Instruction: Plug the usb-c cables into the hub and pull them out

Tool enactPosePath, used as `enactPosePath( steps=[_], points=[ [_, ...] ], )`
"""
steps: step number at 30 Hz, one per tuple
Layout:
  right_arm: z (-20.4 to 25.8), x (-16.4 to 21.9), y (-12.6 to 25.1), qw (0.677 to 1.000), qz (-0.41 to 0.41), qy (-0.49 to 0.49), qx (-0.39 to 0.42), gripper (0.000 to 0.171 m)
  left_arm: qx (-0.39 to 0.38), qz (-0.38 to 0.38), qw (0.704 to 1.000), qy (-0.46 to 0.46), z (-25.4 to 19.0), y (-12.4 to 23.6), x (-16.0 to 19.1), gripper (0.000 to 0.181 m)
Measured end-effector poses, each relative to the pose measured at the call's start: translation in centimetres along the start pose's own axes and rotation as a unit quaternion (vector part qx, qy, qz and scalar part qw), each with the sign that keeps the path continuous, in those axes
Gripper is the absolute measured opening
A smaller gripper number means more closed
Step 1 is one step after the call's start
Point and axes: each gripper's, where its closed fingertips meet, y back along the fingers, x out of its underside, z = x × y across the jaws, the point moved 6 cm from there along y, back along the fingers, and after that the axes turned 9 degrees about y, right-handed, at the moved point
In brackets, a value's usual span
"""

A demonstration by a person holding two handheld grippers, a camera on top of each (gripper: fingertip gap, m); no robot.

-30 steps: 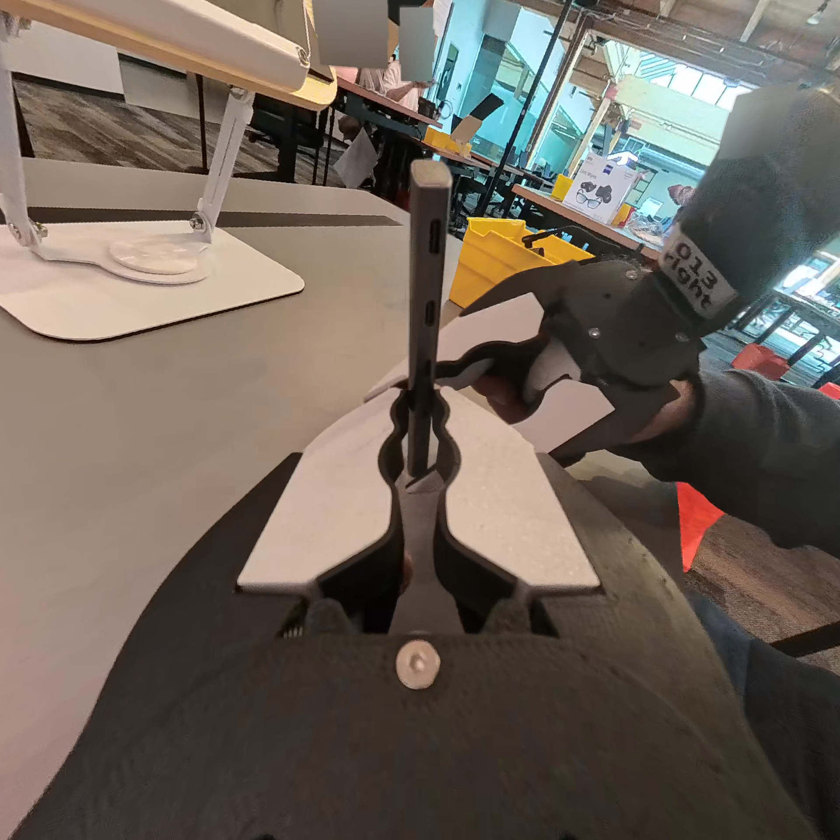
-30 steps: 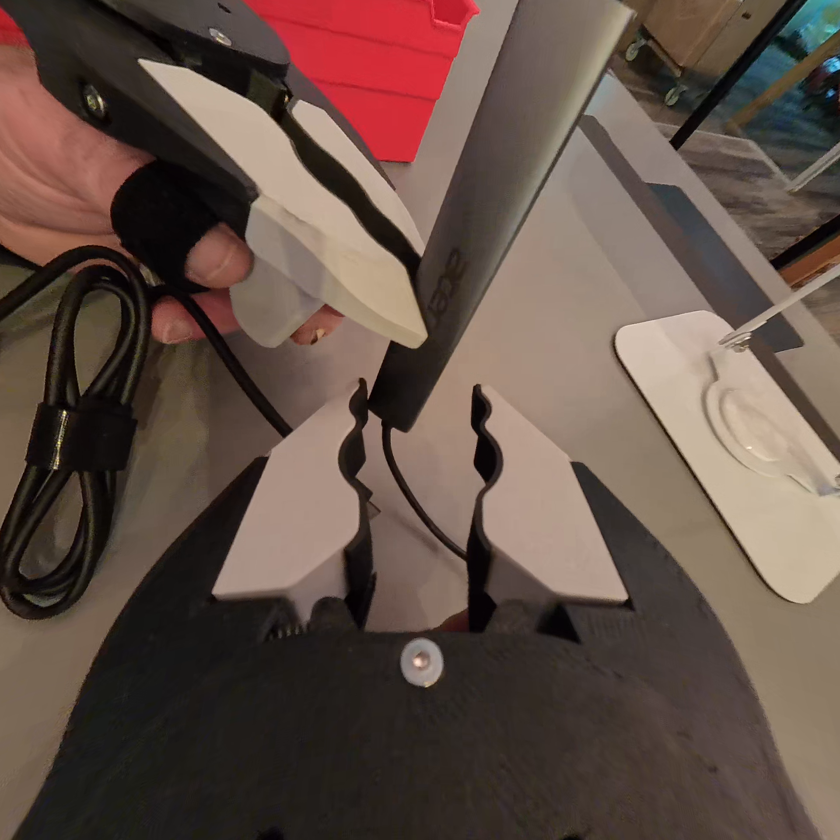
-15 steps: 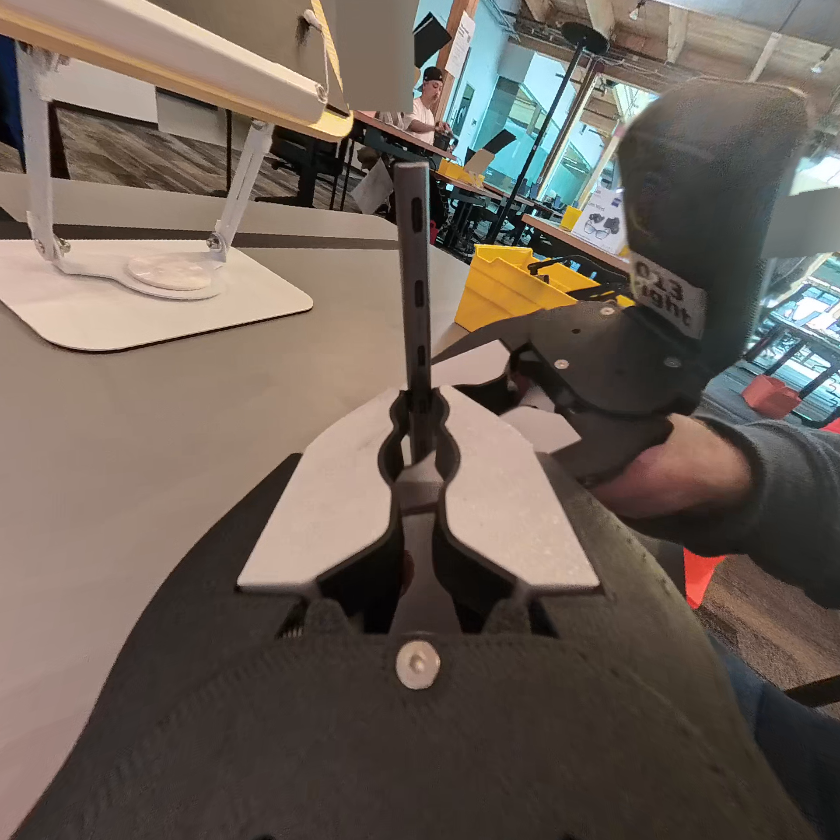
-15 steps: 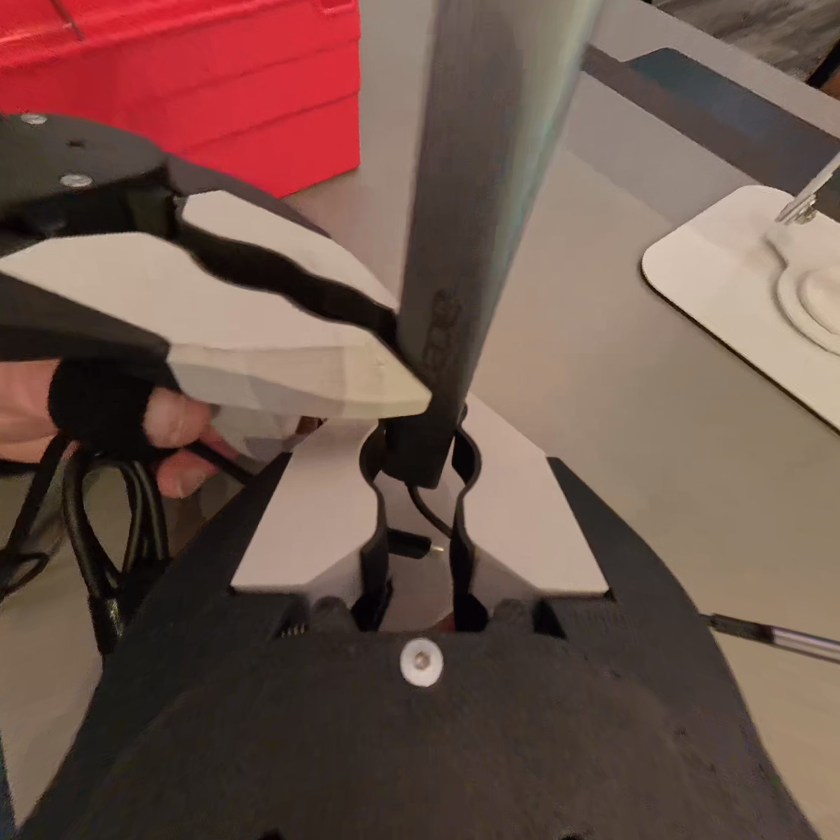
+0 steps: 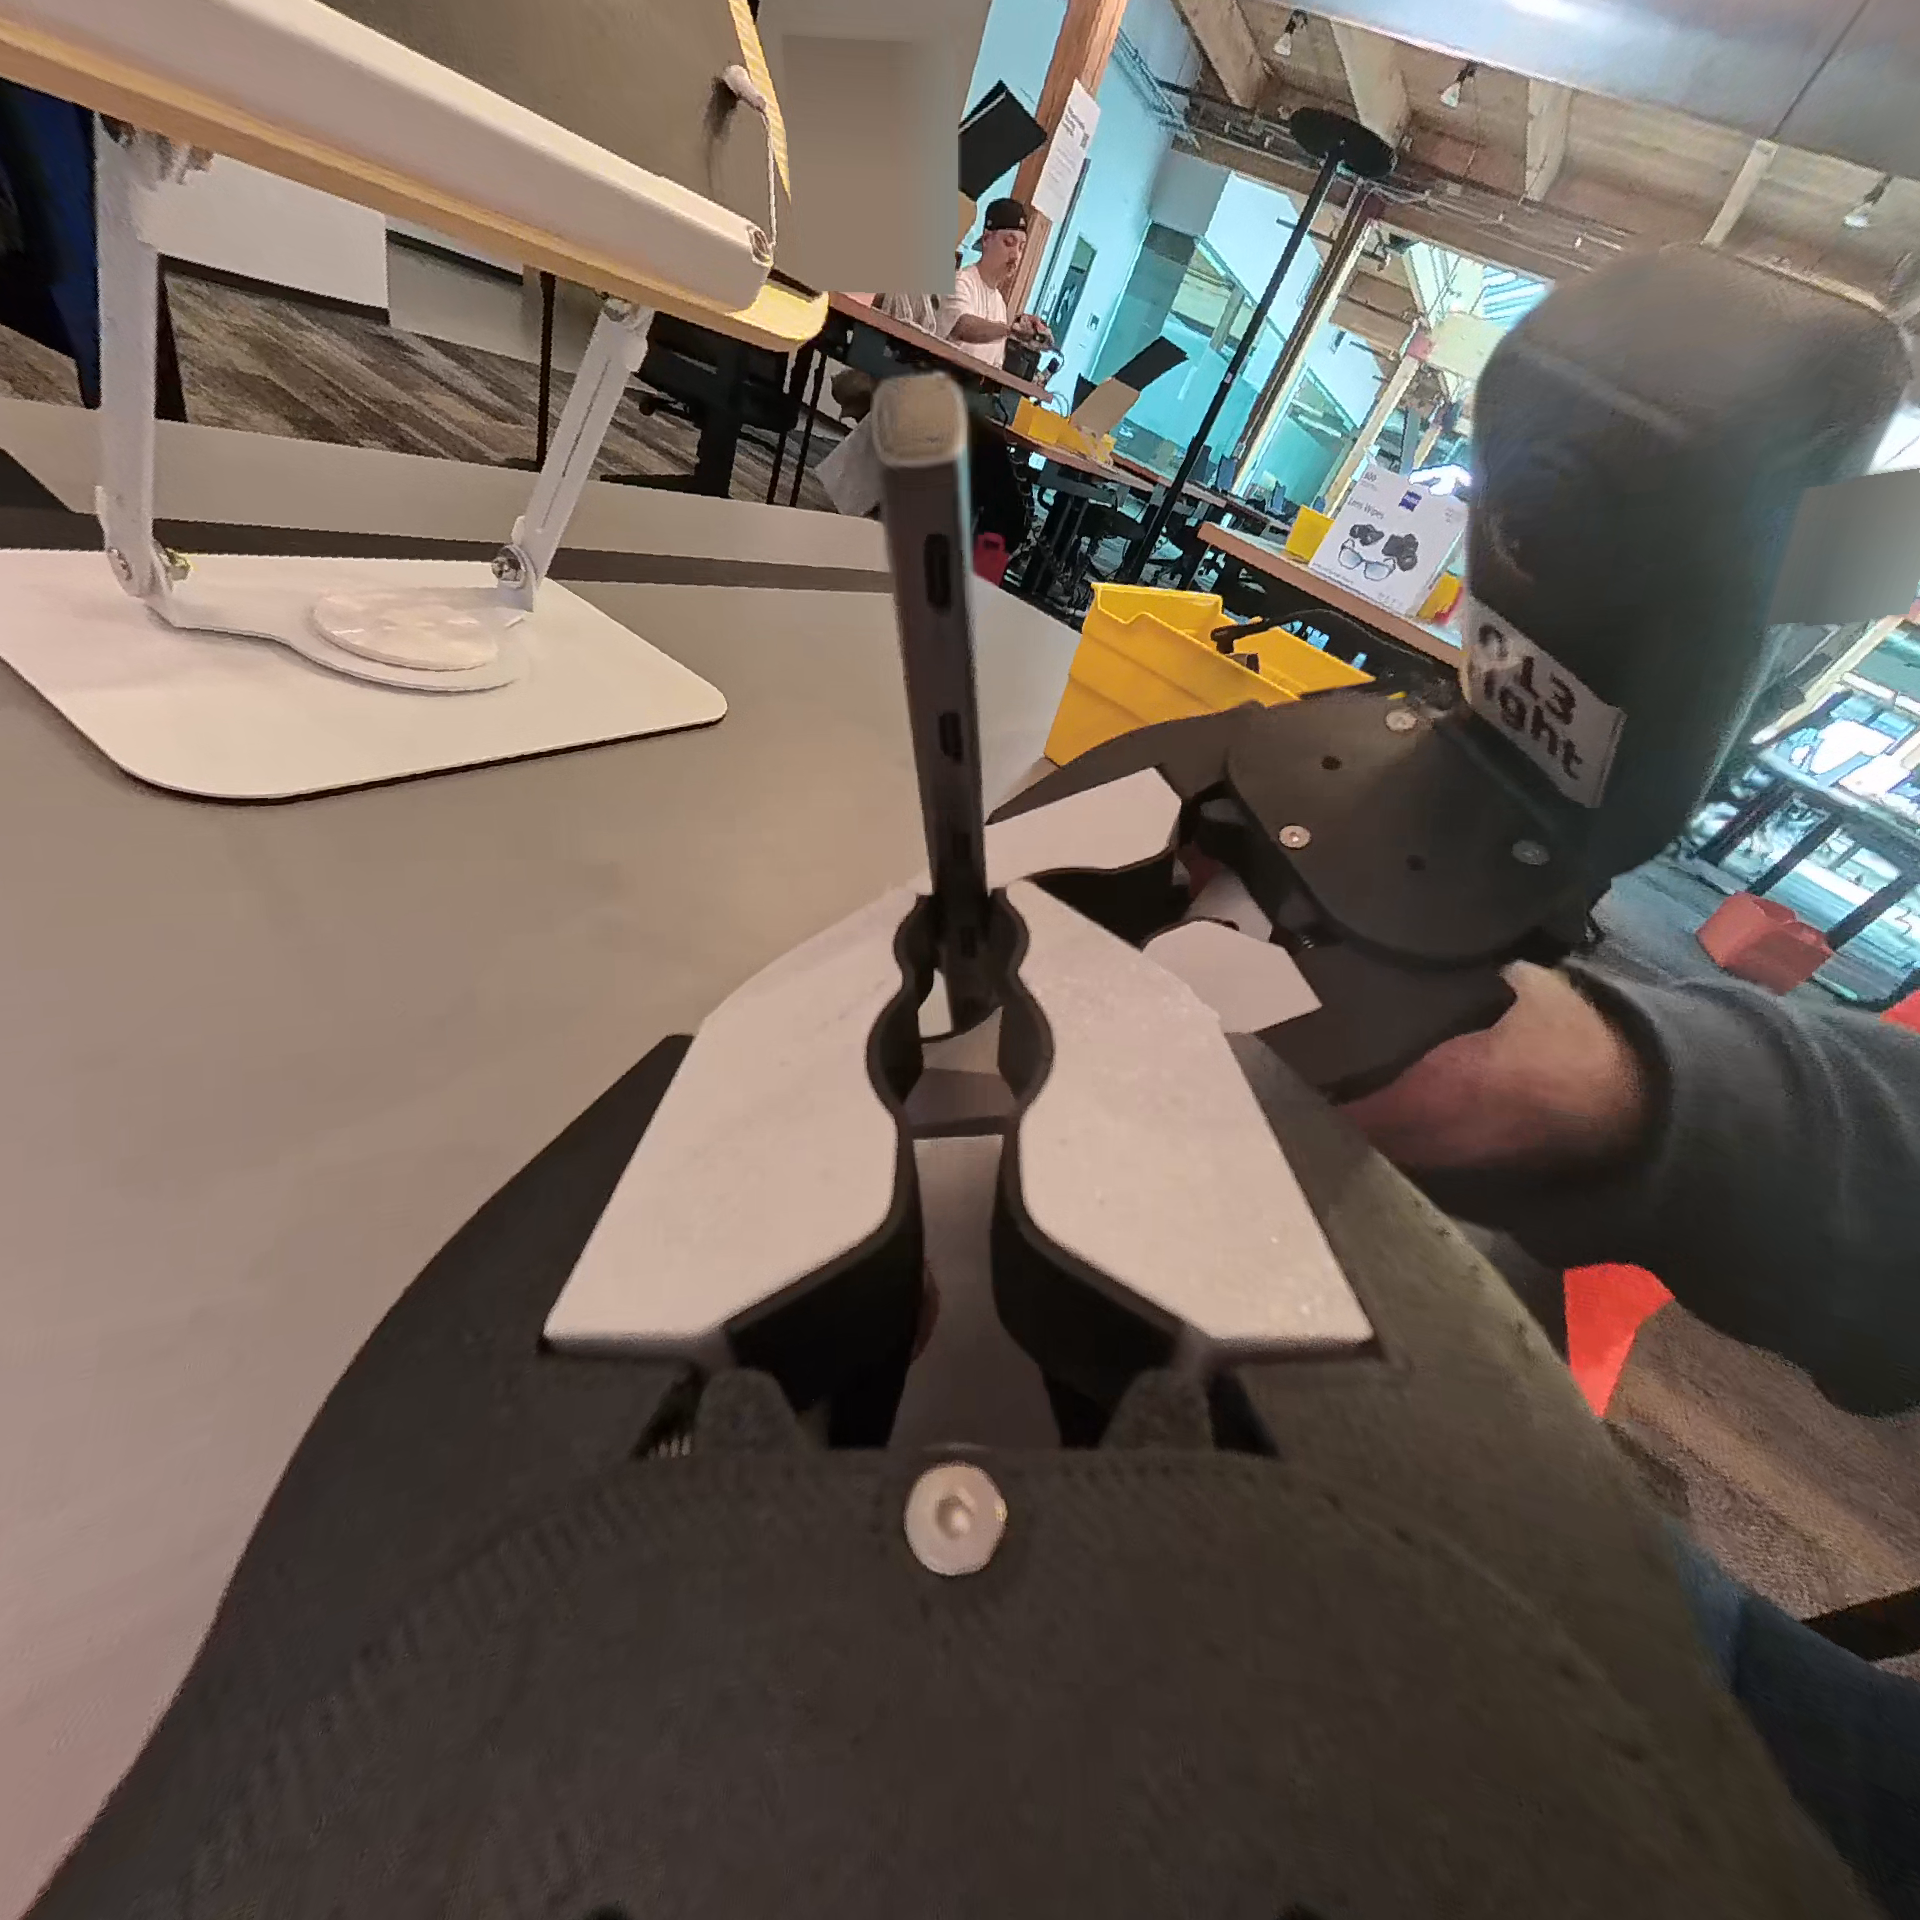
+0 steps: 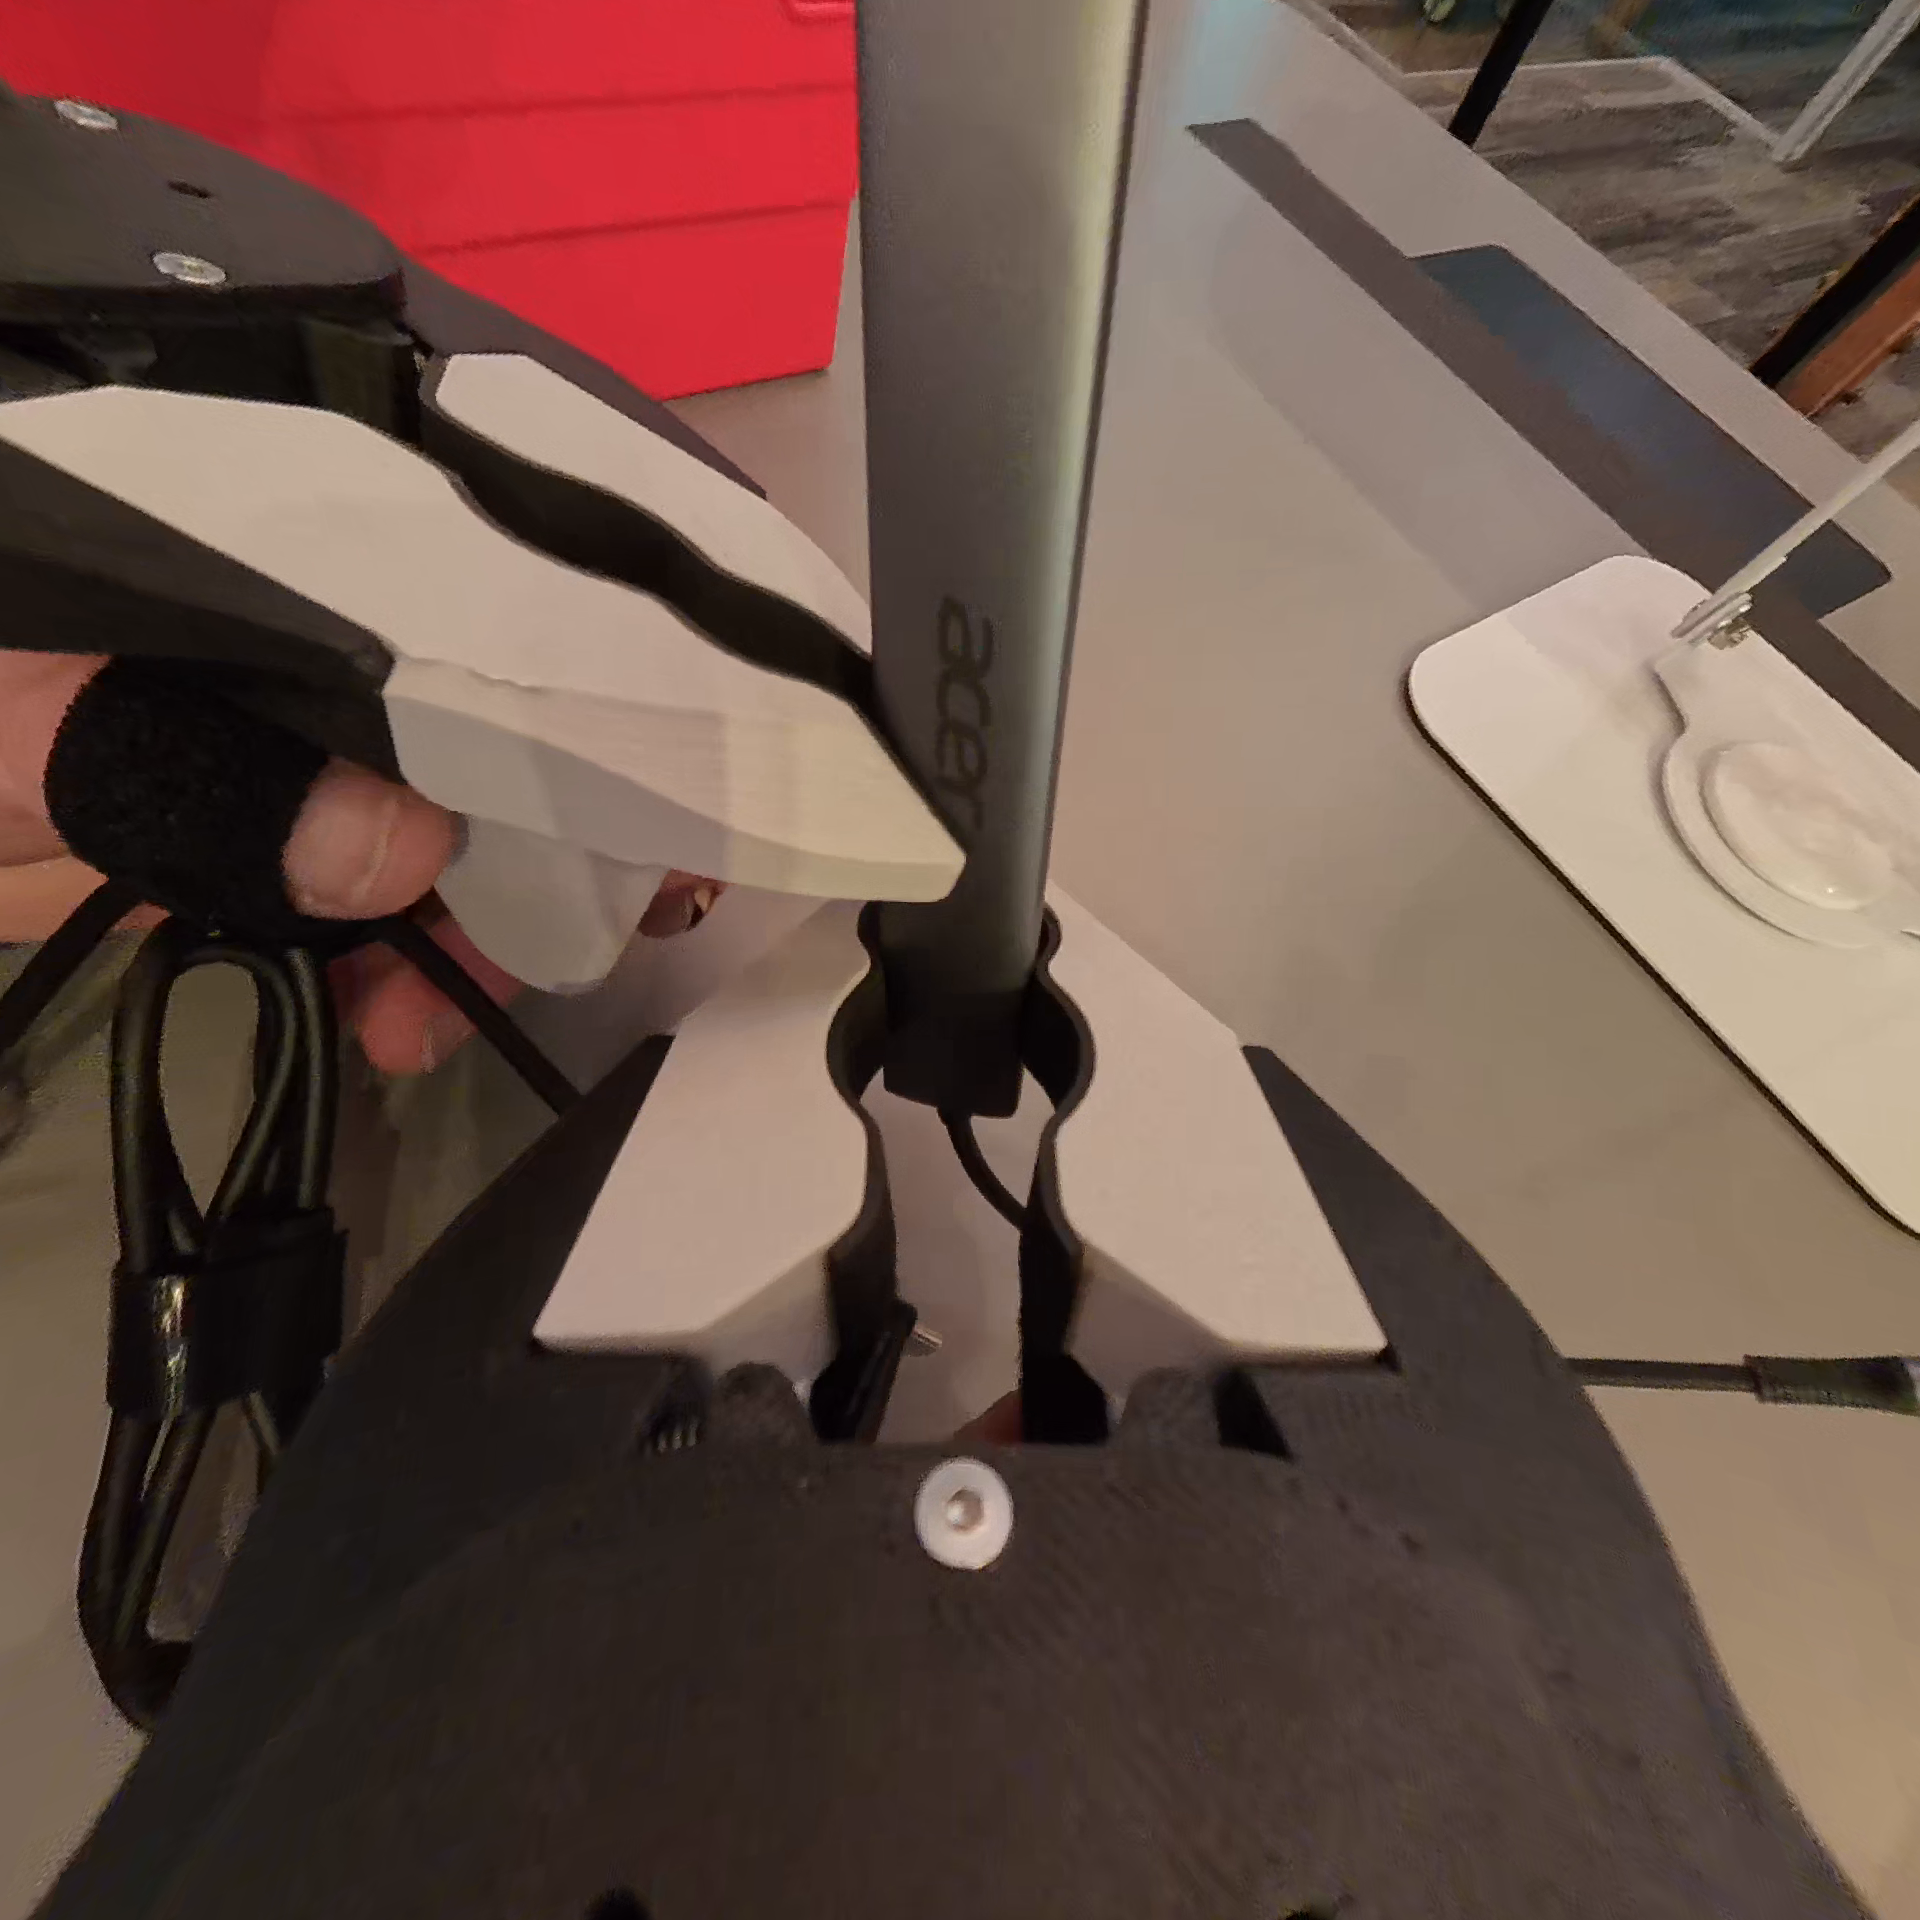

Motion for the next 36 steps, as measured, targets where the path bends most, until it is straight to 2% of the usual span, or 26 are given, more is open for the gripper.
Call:
enactPosePath(
  steps=[8,12,16,22,25,27,30,36],
  points=[
    [-0.8,0.7,1.0,0.996,0.003,-0.031,-0.089,0.017,0.015,0.012,1.000,-0.016,-0.2,0.3,-0.1,0.014],
    [-0.5,1.3,1.4,0.992,0.038,0.007,-0.121,0.017,0.015,0.020,0.999,-0.029,-0.3,0.2,0.1,0.015],
    [-0.4,1.8,1.5,0.987,0.093,0.056,-0.115,0.017,0.023,0.019,0.999,-0.038,-0.9,-0.1,0.2,0.018],
    [-0.3,1.6,1.0,0.986,0.121,0.096,-0.066,0.017,0.001,0.015,0.999,-0.030,-0.6,-0.3,0.3,0.011],
    [-0.7,1.2,0.8,0.991,0.103,0.088,-0.016,0.014,-0.017,-0.002,1.000,-0.001,-0.3,-0.4,0.2,0.009],
    [-0.8,0.8,0.8,0.993,0.084,0.082,0.019,0.026,-0.031,-0.012,0.999,0.002,0.0,-0.3,0.1,0.009],
    [-0.7,0.8,0.6,0.991,0.072,0.093,0.063,0.018,-0.027,-0.023,0.999,0.041,0.5,-0.1,0.1,0.009],
    [-0.4,0.9,0.1,0.984,0.058,0.127,0.112,0.016,-0.034,-0.027,0.997,0.056,0.7,0.1,0.1,0.009]
  ],
)
